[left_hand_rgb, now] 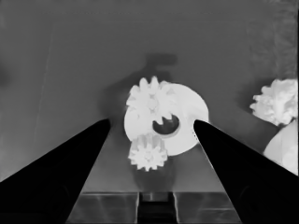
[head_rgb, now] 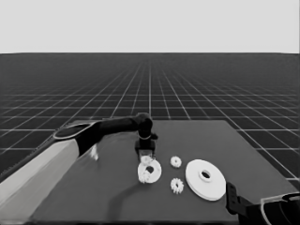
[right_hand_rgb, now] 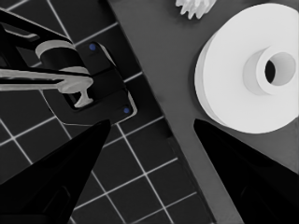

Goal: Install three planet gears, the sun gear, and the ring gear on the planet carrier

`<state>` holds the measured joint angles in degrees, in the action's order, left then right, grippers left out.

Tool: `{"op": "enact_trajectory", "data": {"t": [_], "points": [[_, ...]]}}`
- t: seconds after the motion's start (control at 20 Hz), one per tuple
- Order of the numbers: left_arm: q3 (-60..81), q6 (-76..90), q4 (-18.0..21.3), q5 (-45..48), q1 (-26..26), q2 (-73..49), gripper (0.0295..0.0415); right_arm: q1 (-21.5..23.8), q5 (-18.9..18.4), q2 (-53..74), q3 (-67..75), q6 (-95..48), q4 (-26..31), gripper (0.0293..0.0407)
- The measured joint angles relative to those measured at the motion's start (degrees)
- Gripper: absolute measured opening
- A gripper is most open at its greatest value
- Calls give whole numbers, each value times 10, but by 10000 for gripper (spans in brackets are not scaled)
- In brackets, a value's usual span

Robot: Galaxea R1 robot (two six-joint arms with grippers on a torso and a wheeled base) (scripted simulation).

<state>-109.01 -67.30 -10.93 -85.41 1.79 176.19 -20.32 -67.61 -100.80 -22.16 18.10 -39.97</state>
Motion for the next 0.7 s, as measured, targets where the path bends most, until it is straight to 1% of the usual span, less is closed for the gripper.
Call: {"op": "enact_trajectory", "data": {"t": [0.15, 0.4, 0.45, 0.5, 0.55, 0.6, 0.7], "points": [[11, -6, 22, -9, -25, -3, 385, 0, 0, 0, 0, 0, 0, 385], [12, -7, 27, -11, -30, -3, 385, 0, 0, 0, 0, 0, 0, 385], [277, 269, -11, 181, -75, -155, 408, 0, 0, 0, 0, 0, 0, 385], [512, 515, -35, 299, -132, -377, 414, 0, 0, 0, 0, 0, 0, 385], [650, 663, -49, 368, -167, -541, 400, 0, 0, 0, 0, 0, 0, 385], [732, 750, -57, 408, -186, -633, 392, 0, 0, 0, 0, 0, 0, 385], [810, 831, -64, 446, -204, -715, 386, 0, 0, 0, 0, 0, 0, 385]]}}
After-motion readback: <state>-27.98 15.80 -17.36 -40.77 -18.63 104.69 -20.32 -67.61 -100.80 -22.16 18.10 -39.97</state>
